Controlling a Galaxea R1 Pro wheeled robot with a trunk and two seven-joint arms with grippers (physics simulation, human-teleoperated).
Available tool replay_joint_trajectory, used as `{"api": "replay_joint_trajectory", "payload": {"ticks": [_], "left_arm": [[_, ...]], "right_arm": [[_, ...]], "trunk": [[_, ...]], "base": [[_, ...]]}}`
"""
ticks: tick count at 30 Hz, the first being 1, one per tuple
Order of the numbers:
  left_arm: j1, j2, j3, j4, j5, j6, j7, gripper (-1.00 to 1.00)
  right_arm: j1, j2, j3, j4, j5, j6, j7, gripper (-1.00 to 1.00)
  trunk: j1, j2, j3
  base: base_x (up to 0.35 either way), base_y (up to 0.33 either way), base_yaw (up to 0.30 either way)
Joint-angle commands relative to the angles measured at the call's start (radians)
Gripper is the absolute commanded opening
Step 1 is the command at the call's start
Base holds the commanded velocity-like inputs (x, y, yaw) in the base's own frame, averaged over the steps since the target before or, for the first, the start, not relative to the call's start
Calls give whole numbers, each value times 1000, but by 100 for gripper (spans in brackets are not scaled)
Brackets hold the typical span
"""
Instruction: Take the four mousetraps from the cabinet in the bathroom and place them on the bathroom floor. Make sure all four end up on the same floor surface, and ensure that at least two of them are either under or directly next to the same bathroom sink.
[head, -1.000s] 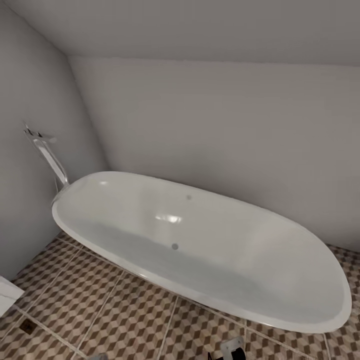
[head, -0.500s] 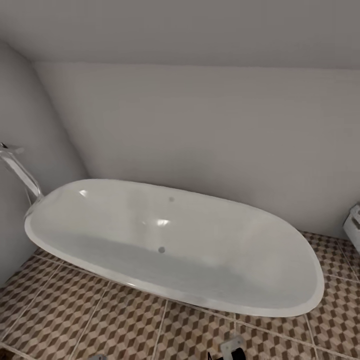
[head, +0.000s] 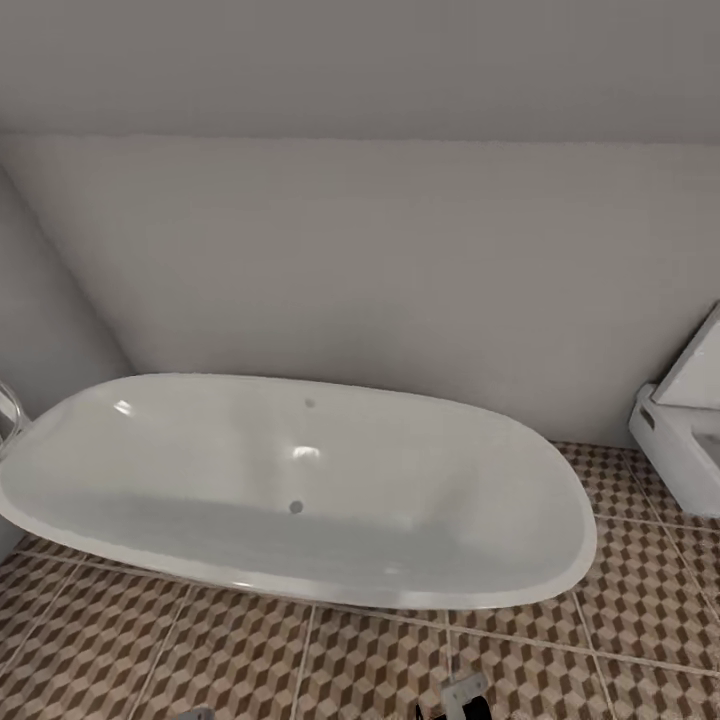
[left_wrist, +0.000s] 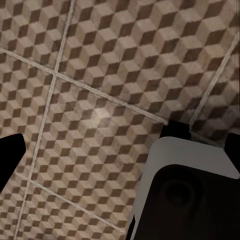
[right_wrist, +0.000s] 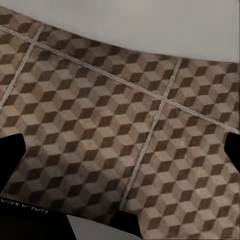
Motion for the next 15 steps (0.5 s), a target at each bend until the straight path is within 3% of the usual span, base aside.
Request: {"api": "replay_joint_trajectory", "payload": {"ticks": [1,10,15], "left_arm": [[0,0,-7,0,7,-2,2,100],[0,-1,-7,0,7,-2,2,100],[0,-1,-7,0,7,-2,2,100]], "right_arm": [[-1,0,8,2,5,0,-10,100],[-1,0,8,2,5,0,-10,100],[-1,0,8,2,5,0,-10,100]], "trunk": [[0,-1,0],[0,-1,9],[0,-1,14]], "base": [[-185,0,-257],[-270,0,-257],[-108,0,-257]]}}
